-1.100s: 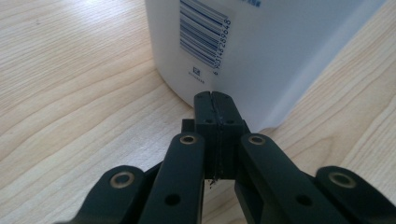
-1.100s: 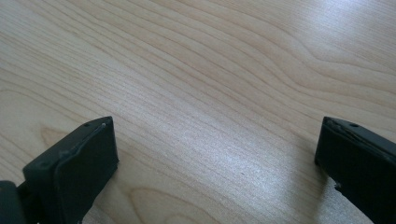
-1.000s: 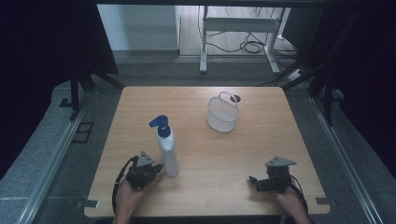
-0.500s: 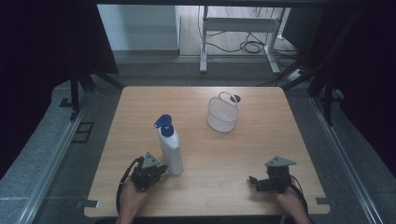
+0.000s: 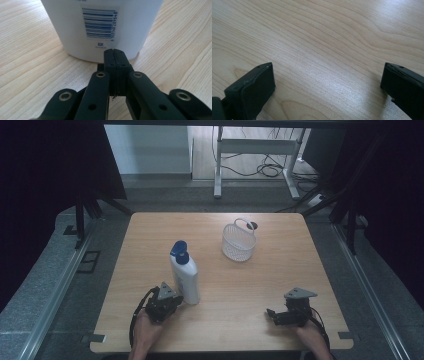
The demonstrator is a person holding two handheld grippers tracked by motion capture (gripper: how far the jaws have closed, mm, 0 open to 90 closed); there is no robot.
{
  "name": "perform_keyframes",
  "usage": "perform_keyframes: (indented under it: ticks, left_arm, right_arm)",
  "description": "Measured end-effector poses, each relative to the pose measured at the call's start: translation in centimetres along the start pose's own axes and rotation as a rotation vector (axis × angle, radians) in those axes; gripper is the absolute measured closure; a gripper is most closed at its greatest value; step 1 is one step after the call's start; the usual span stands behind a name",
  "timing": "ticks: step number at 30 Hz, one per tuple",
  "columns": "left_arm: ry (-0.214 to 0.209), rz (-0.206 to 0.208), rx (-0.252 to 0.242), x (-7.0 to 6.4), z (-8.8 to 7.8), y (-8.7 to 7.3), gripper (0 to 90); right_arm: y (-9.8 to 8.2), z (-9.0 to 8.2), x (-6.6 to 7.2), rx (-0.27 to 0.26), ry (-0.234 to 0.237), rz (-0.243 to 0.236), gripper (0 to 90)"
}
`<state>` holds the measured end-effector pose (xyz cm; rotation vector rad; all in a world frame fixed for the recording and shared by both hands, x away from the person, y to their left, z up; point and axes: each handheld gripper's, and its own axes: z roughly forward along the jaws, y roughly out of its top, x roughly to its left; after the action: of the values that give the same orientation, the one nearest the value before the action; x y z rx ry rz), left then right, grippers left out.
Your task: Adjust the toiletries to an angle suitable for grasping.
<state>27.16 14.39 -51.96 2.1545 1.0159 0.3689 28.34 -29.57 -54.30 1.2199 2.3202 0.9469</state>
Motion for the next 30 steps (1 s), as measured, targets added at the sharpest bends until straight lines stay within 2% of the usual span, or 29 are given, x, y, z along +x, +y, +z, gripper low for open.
perform_keyframes:
  ticks: [7, 17, 21, 25, 30]
  left_arm:
    - [-0.017, 0.002, -0.005, -0.6, 0.5, 0.3, 89.1]
    - [-0.032, 0.032, -0.011, -1.9, 1.7, 1.0, 89.1]
    - [-0.03, 0.035, -0.006, -1.9, 1.7, 1.1, 88.1]
    - [-0.036, 0.027, -0.002, -1.7, 1.5, 1.0, 83.1]
    - [-0.023, 0.032, 0.008, -1.8, 1.3, 0.8, 70.1]
  right_arm:
    - [0.0, 0.0, 0.0, 0.0, 0.0, 0.0, 0.0]
    - [0.0, 0.0, 0.0, 0.0, 0.001, 0.0, 0.0]
    - [0.0, 0.0, 0.0, 0.0, 0.001, -0.001, 0.0]
    - [0.0, 0.0, 0.0, 0.0, 0.002, 0.0, 0.0]
    - [0.0, 0.0, 0.0, 0.0, 0.003, -0.001, 0.0]
